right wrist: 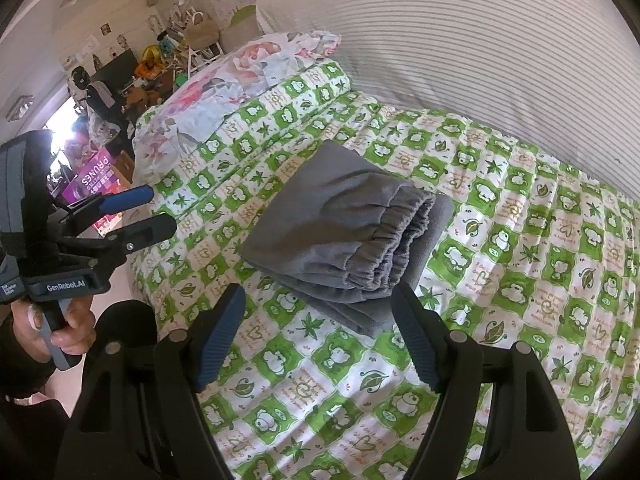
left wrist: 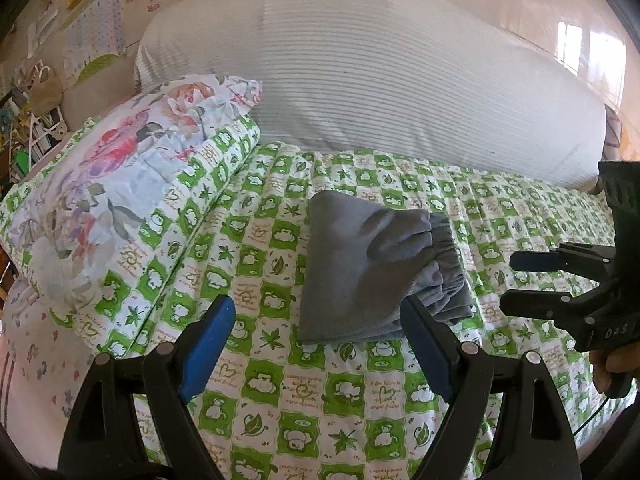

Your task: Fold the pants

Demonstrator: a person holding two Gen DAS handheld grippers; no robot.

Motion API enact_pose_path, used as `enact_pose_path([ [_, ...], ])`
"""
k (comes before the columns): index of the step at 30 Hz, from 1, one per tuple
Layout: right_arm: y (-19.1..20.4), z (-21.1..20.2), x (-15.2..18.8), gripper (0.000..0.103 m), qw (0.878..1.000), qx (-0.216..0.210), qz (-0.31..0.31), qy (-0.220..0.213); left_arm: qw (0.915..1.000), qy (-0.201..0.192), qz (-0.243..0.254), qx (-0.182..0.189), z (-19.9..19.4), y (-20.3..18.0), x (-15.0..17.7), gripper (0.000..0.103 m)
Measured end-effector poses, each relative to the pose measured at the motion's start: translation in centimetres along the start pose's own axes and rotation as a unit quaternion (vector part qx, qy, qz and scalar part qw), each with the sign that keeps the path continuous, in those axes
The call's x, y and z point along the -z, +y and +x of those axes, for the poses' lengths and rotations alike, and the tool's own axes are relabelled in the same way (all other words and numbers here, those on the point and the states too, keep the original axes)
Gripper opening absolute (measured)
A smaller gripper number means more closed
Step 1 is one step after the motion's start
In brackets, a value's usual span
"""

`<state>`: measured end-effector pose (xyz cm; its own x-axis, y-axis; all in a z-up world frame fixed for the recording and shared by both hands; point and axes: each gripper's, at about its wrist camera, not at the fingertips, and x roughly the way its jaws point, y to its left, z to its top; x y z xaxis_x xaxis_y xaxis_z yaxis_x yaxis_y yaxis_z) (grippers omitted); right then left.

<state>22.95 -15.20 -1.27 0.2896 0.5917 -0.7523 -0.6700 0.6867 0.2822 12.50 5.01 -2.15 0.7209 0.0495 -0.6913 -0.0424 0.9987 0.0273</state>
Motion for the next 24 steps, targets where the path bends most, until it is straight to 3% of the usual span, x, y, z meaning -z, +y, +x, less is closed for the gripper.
enact_pose_path([
  [24, -2.7, 1.7, -0.3, 0.076, 1.0, -0.004, 0.028, 0.009, 0.9994, 0.022, 0.02, 0.017, 4.0, -1.6, -0.4, 0.085],
])
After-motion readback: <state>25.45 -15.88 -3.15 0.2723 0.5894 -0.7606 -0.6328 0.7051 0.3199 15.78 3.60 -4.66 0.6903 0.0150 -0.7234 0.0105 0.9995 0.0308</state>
